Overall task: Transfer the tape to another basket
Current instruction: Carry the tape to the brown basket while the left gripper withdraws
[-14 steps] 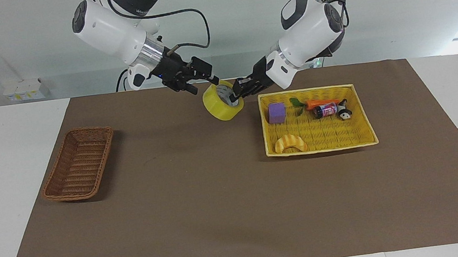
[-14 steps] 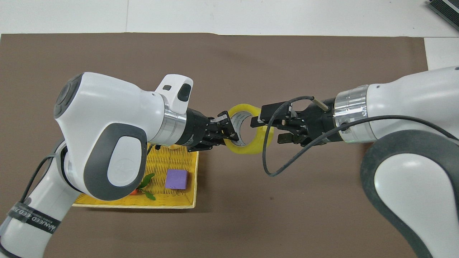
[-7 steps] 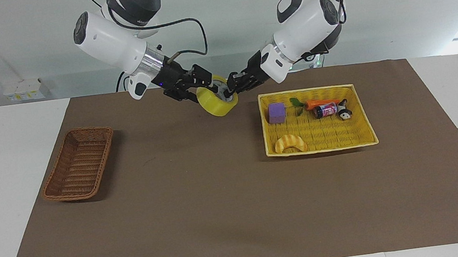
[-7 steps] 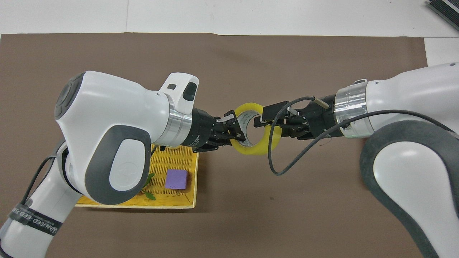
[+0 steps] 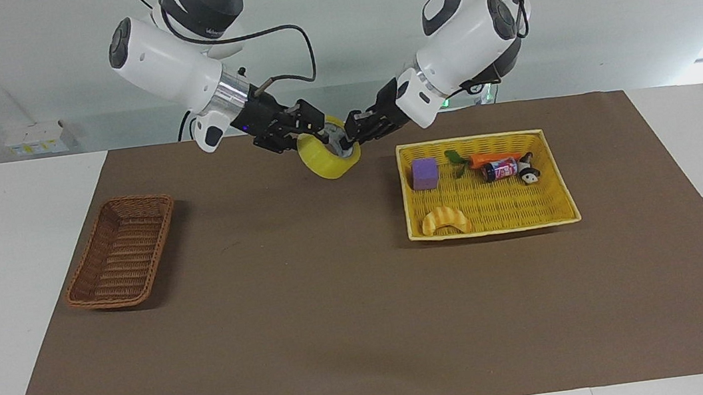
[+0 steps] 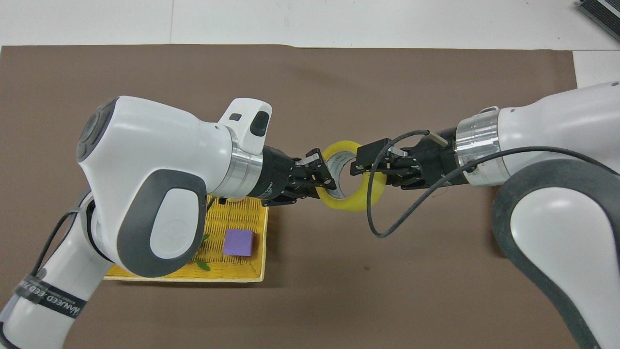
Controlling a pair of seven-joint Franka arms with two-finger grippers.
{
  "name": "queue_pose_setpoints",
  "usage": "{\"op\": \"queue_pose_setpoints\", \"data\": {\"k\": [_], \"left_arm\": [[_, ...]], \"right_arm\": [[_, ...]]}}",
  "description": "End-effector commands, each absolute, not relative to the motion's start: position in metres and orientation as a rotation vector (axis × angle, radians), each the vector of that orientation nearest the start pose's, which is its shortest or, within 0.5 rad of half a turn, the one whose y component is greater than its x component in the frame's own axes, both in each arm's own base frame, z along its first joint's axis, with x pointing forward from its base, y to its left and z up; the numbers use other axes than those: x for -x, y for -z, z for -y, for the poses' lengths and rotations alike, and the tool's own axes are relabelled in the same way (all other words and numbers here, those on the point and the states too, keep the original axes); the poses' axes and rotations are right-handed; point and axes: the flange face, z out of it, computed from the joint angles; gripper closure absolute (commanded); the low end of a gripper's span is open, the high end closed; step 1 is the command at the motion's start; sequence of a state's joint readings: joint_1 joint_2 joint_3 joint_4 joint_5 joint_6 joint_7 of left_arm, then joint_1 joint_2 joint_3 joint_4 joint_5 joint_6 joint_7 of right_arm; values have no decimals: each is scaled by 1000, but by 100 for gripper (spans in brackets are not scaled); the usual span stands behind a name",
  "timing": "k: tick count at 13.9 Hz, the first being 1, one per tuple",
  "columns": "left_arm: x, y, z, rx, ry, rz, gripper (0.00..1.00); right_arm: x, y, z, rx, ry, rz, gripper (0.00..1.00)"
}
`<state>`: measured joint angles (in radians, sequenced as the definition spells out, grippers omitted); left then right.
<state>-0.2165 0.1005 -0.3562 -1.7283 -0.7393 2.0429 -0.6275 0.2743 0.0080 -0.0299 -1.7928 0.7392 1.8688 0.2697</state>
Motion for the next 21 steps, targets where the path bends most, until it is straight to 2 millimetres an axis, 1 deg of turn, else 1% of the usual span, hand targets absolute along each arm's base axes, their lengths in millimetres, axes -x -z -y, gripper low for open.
{"op": "queue_pose_setpoints", "data": {"k": [1,3,4,6,7,8,9,10,12,13,14,16,17,18,19,20,21], "left_arm": [[-504,-579,351,-2345,264,-424,0],[-504,-590,342,-2349,240,-425,0],[-506,-589,338,-2355,236,-429,0],[-521,-582,308,-2435,199,-445,0],[-521,-576,299,-2516,197,-425,0],[-527,-572,282,-2586,170,-430,0],[-532,-569,270,-2645,129,-425,0],[-535,-569,262,-2696,83,-393,0],[-550,-564,225,-2767,17,-345,0],[-558,-564,204,-2773,-3,-365,0],[-568,-561,175,-2772,-12,-422,0],[-579,-560,137,-2778,-34,-442,0],[-583,-559,117,-2812,-64,-401,0],[-585,-560,100,-2876,-100,-310,0],[-583,-559,88,-2942,-101,-199,0],[-582,-560,76,-2999,-85,-90,0],[-580,-564,69,-3035,-66,27,0]], "right_arm": [[-559,-565,-164,2474,-123,-287,100],[-565,-574,-141,2496,-93,-300,100],[-568,-575,-125,2510,-78,-294,100],[-573,-571,-86,2581,-21,-235,100],[-573,-568,-68,2621,-7,-191,100],[-575,-565,-48,2670,16,-155,100],[-576,-562,-27,2724,37,-121,100],[-576,-559,-13,2777,48,-71,100],[-574,-553,17,2883,50,42,100],[-571,-551,30,2912,33,120,100],[-565,-550,48,2934,10,201,100],[-555,-549,79,2976,-45,366,100],[-550,-548,94,2988,-73,432,100],[-544,-546,115,2980,-94,476,100],[-536,-549,131,2977,-109,524,100],[-530,-547,143,2993,-153,572,100],[-527,-543,151,3008,-193,592,100]]}}
